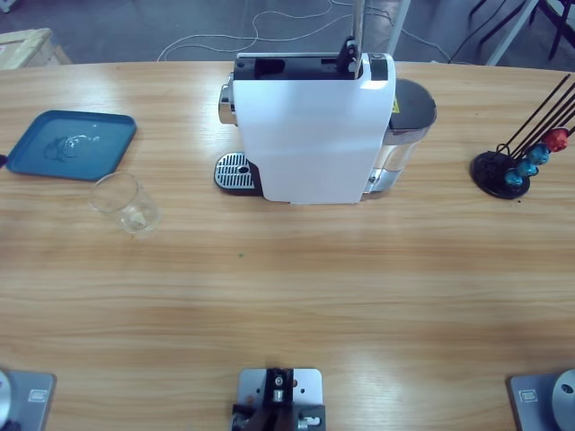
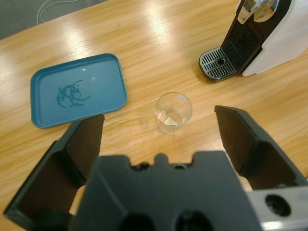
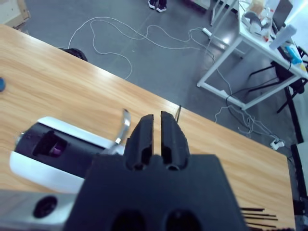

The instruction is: Pour coffee

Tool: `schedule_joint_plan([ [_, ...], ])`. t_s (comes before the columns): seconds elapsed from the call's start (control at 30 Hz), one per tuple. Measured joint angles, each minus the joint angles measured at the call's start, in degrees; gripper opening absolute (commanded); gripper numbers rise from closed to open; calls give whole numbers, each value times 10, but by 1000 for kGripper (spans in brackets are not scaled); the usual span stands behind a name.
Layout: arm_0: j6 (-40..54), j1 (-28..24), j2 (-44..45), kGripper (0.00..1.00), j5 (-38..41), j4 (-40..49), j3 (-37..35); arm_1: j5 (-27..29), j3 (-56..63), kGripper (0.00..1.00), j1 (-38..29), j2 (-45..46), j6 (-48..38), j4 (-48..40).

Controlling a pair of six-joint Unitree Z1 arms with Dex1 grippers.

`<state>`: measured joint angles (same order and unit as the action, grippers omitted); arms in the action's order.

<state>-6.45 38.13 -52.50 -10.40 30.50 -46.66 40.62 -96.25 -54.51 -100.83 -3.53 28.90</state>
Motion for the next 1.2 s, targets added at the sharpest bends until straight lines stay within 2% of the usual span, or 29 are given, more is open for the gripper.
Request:
schedule_joint_plan([
  [0.53, 0, 0, 0, 991, 0, -5, 2, 1, -41, 0, -39, -49, -30, 2],
  [0.87, 0, 0, 0, 991, 0, -5, 3, -81, -36, 0, -35, -71, -53, -3],
  [1.2, 0, 0, 0, 991, 0, -5, 3, -110, -14, 0, 25, -94, -59, -8],
])
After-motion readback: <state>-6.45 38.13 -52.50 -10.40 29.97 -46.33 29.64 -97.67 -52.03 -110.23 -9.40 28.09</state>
